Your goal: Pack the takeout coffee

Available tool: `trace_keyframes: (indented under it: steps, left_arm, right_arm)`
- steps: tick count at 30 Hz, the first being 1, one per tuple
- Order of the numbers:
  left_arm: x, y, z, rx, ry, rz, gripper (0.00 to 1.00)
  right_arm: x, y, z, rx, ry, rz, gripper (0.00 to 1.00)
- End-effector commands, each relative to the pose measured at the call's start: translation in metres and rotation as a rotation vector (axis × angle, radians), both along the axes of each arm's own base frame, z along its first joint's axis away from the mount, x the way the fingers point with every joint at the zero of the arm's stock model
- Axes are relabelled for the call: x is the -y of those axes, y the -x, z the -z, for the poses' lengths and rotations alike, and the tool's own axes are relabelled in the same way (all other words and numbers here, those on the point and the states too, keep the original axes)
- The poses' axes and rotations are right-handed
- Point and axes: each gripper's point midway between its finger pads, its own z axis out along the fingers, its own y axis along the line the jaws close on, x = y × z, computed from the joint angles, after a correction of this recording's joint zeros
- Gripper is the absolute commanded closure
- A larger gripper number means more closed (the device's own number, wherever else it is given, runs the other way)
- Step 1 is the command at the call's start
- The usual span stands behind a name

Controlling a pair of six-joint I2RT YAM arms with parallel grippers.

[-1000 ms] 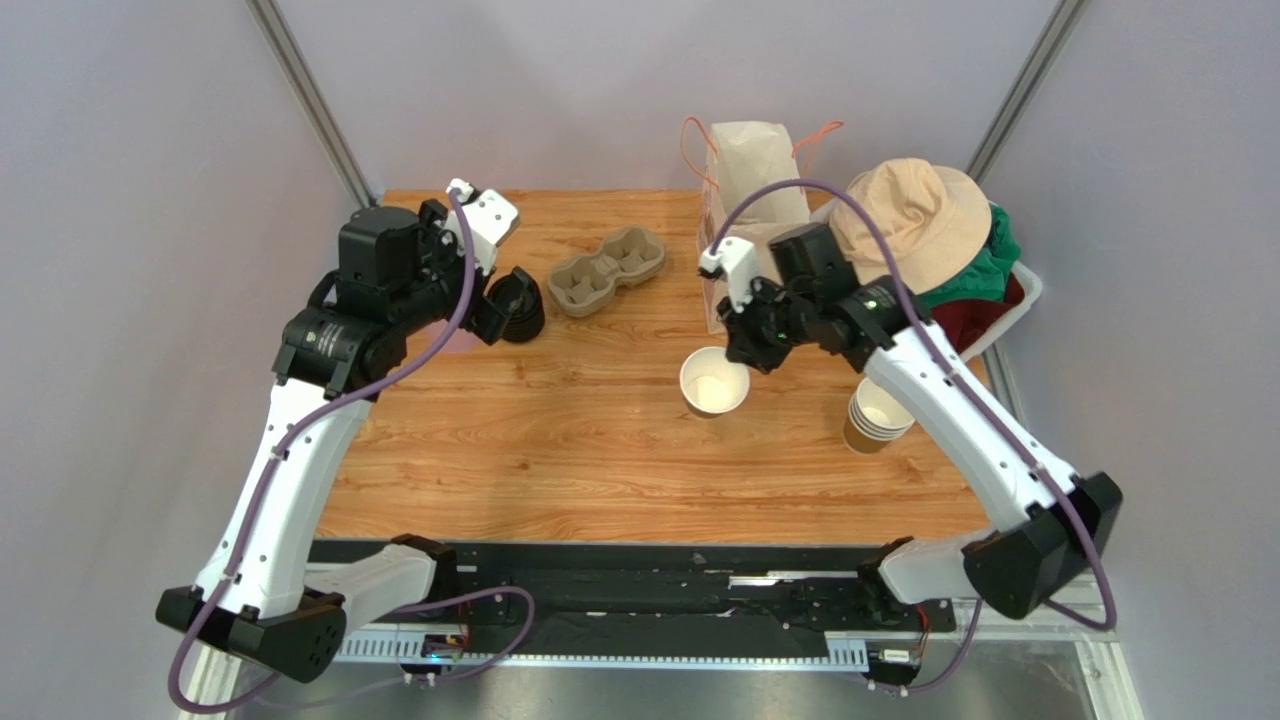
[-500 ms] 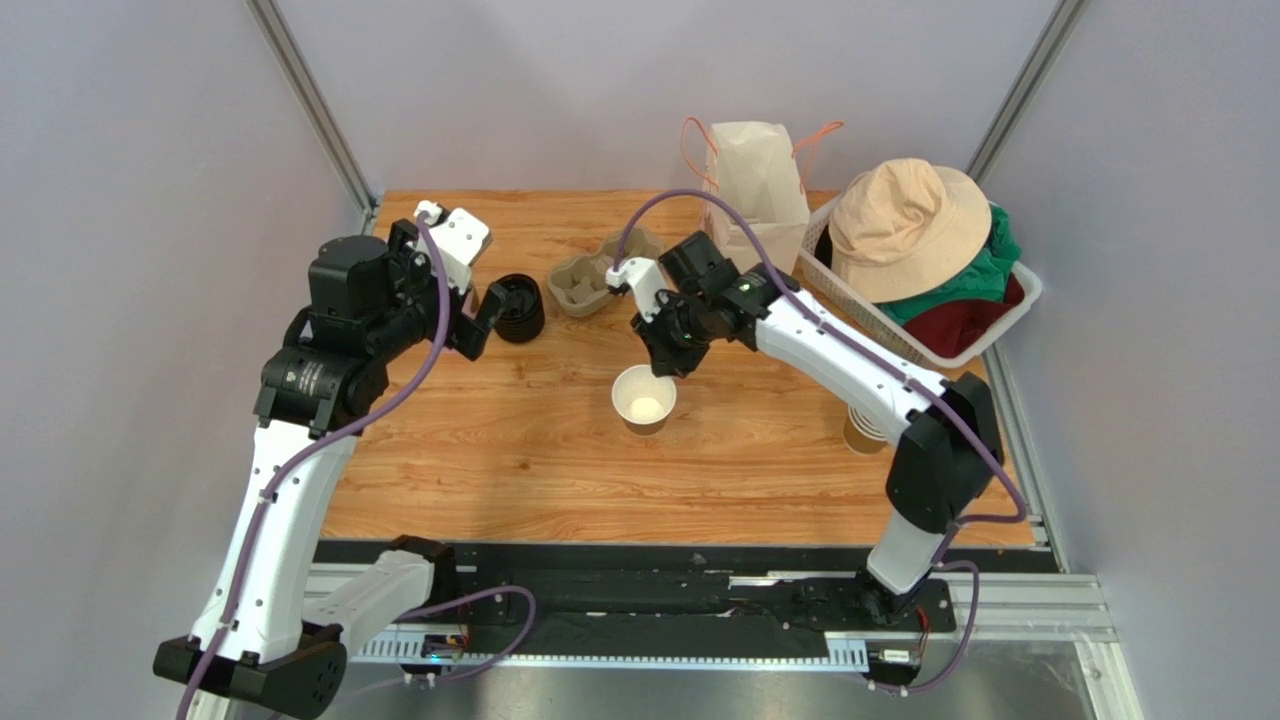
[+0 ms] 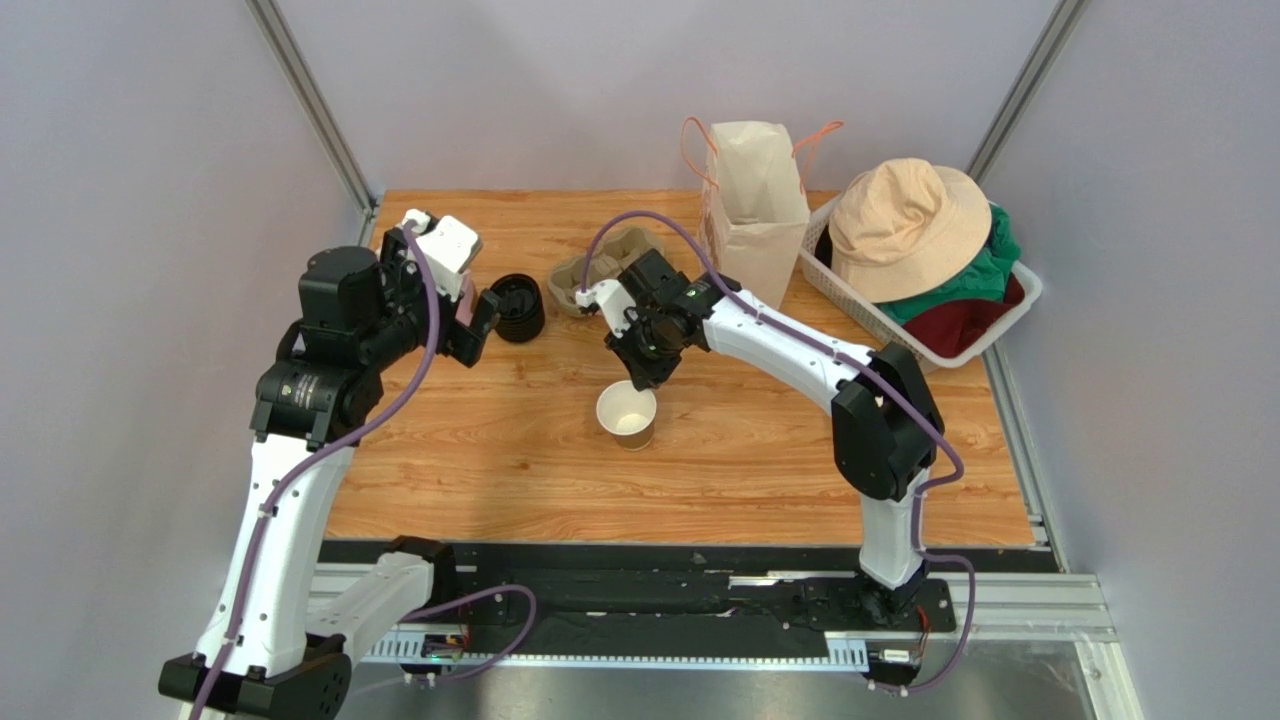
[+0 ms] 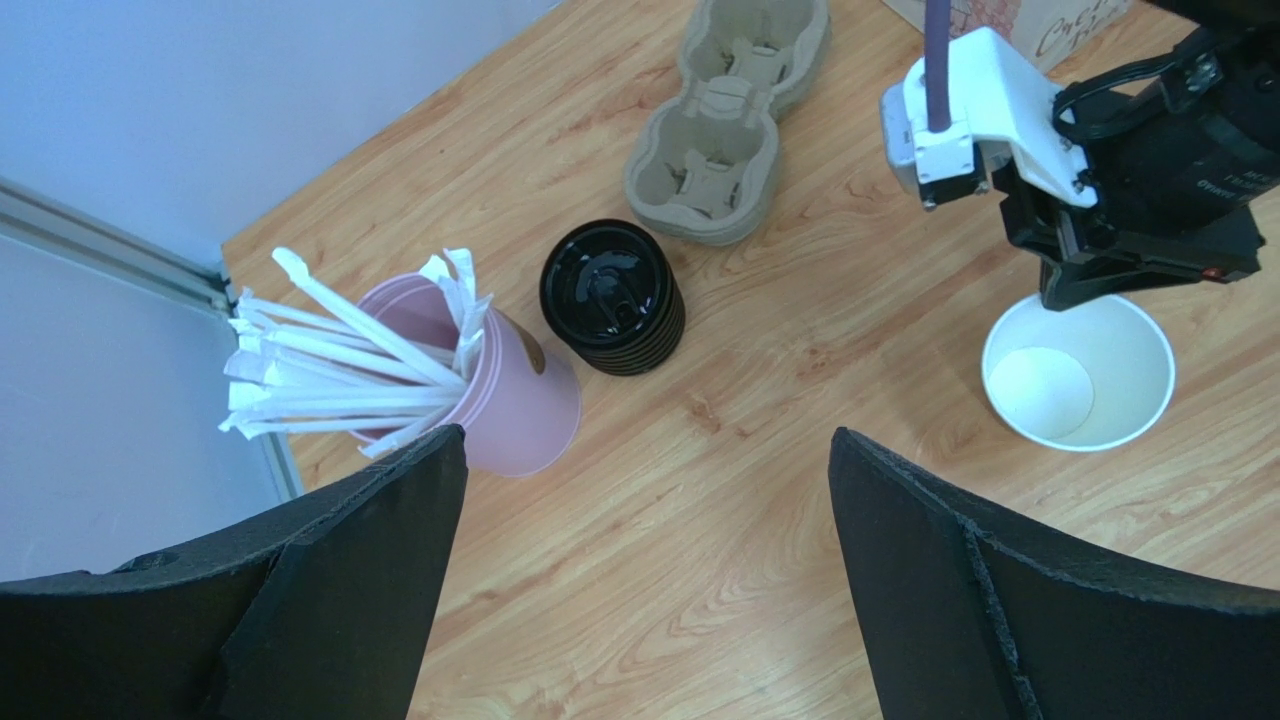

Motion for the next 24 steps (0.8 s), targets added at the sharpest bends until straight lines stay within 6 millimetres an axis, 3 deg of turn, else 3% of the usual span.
trace_keyframes:
  steps: [1,6,10,13,14,20,24]
  left_arm:
    - [0.005,0.001,-0.011,0.039,0.047,0.017,0.01]
    - [0.006,0.002,-0.01,0.035,0.054,0.026,0.01]
    - [0.006,0.002,-0.01,0.033,0.055,0.029,0.01]
    - [0.008,0.0,-0.009,0.029,0.056,0.037,0.01]
    - [0.008,0.0,-0.007,0.022,0.057,0.039,0.01]
    - [0.013,0.0,-0.007,0.012,0.064,0.065,0.01]
    - [0.014,-0.002,-0.002,0.001,0.062,0.073,0.01]
  right_arm:
    - [-0.013,-0.015,-0.012,0.058,-0.025,0.023,0.96]
    - [-0.012,-0.016,-0.021,0.081,-0.036,0.022,0.82]
    - [-0.006,-0.016,-0.036,0.124,-0.035,0.013,0.47]
    - [0.001,-0.018,-0.062,0.193,-0.049,0.015,0.28]
    - [0.005,-0.02,-0.08,0.231,-0.069,0.021,0.24]
    - [0.034,-0.014,-0.151,0.386,-0.115,0.03,0.06]
    - [0.06,-0.007,-0.189,0.486,-0.15,0.052,0.01]
